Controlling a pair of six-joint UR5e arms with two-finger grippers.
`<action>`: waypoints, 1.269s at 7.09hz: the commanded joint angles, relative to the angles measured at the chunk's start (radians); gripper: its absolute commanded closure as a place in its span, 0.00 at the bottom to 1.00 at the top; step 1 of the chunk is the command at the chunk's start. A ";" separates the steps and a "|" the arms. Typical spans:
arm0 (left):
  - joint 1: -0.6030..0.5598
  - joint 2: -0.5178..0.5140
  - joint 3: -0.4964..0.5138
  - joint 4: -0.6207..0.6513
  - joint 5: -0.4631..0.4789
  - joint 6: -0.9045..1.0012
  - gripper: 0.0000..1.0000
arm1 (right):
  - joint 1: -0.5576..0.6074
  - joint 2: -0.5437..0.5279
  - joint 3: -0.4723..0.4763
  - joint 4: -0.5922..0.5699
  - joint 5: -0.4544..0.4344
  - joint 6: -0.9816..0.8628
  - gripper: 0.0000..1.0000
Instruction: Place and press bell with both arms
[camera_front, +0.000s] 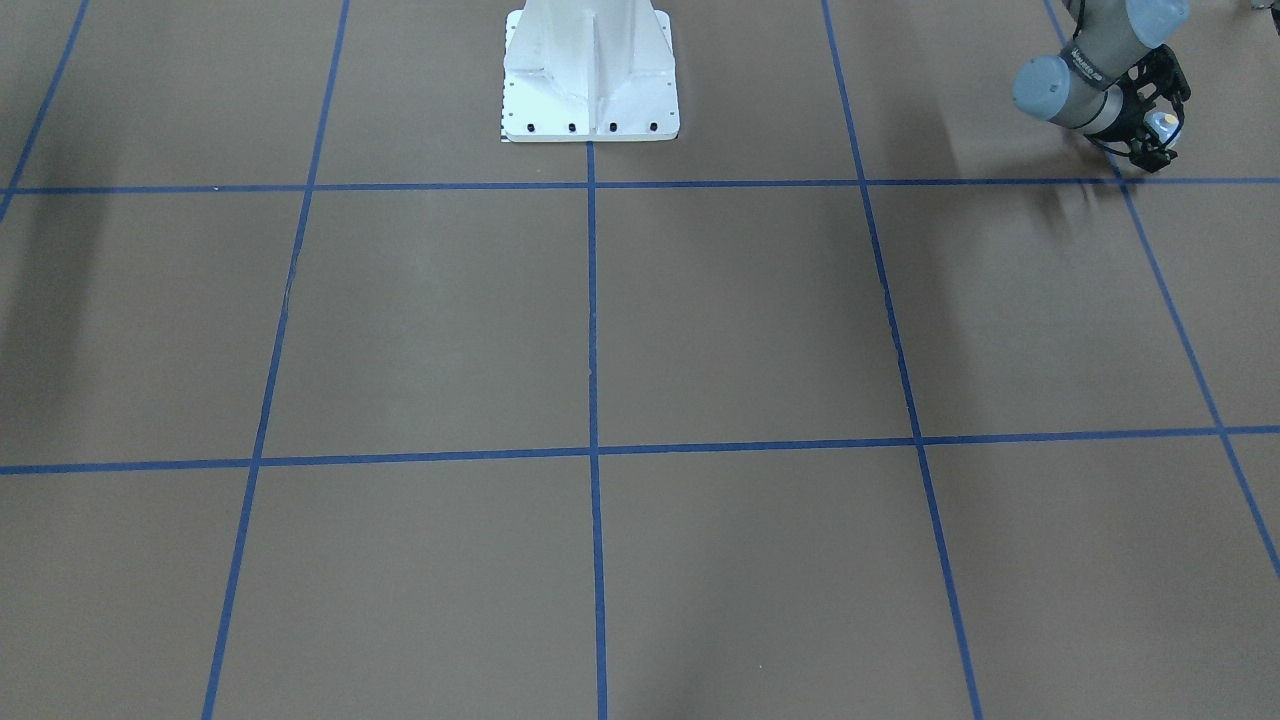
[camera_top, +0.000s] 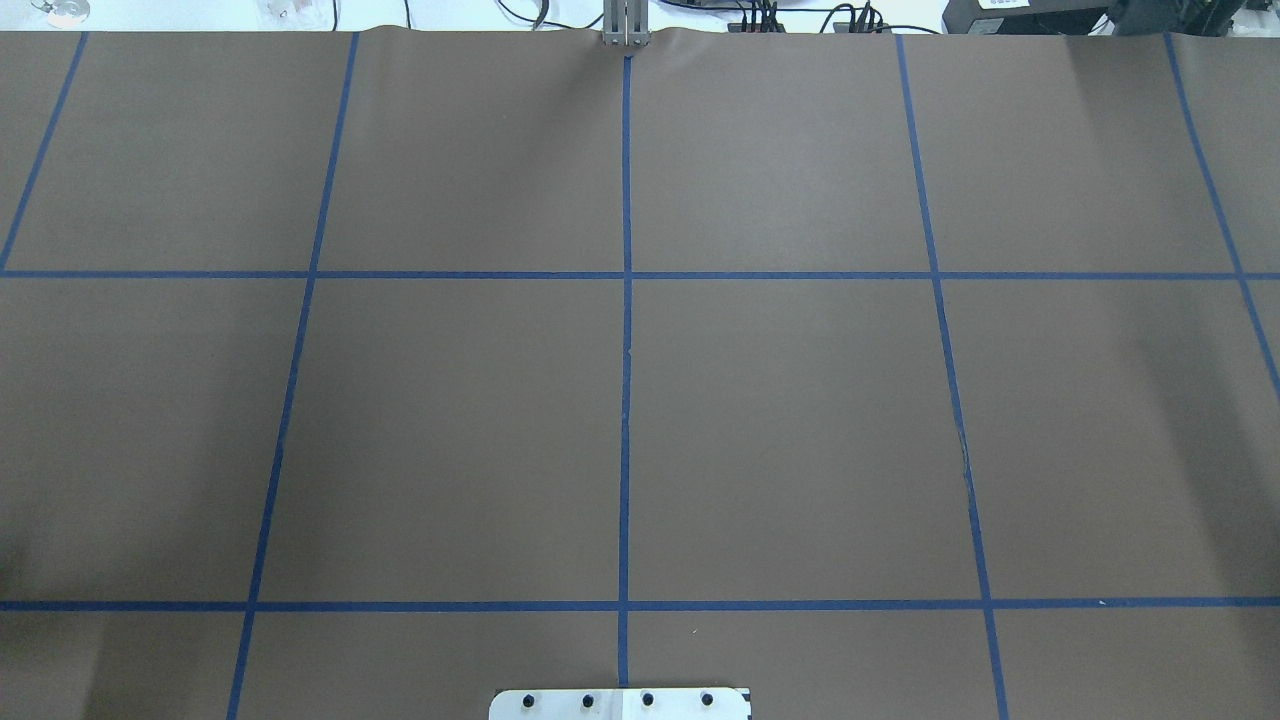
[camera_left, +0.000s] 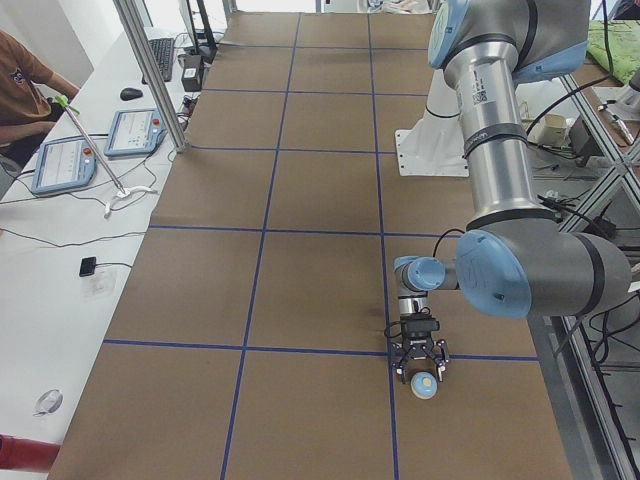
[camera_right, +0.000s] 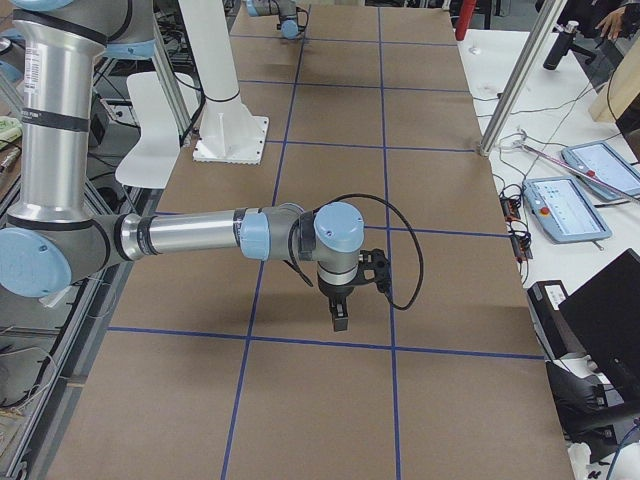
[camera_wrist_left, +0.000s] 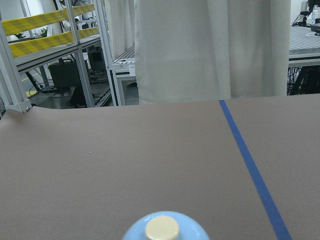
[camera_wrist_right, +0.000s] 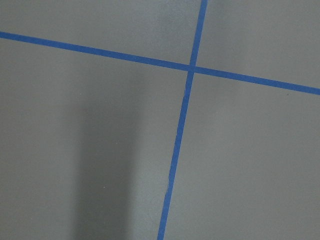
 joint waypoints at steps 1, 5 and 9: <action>0.021 0.001 0.003 0.001 -0.015 -0.018 0.00 | 0.002 -0.003 0.002 0.000 0.000 0.000 0.00; 0.096 0.007 0.016 0.004 -0.020 -0.122 1.00 | 0.003 -0.011 0.005 0.000 0.000 0.000 0.00; 0.096 0.206 -0.190 0.029 -0.072 0.001 1.00 | 0.003 -0.011 0.000 -0.002 -0.002 0.000 0.00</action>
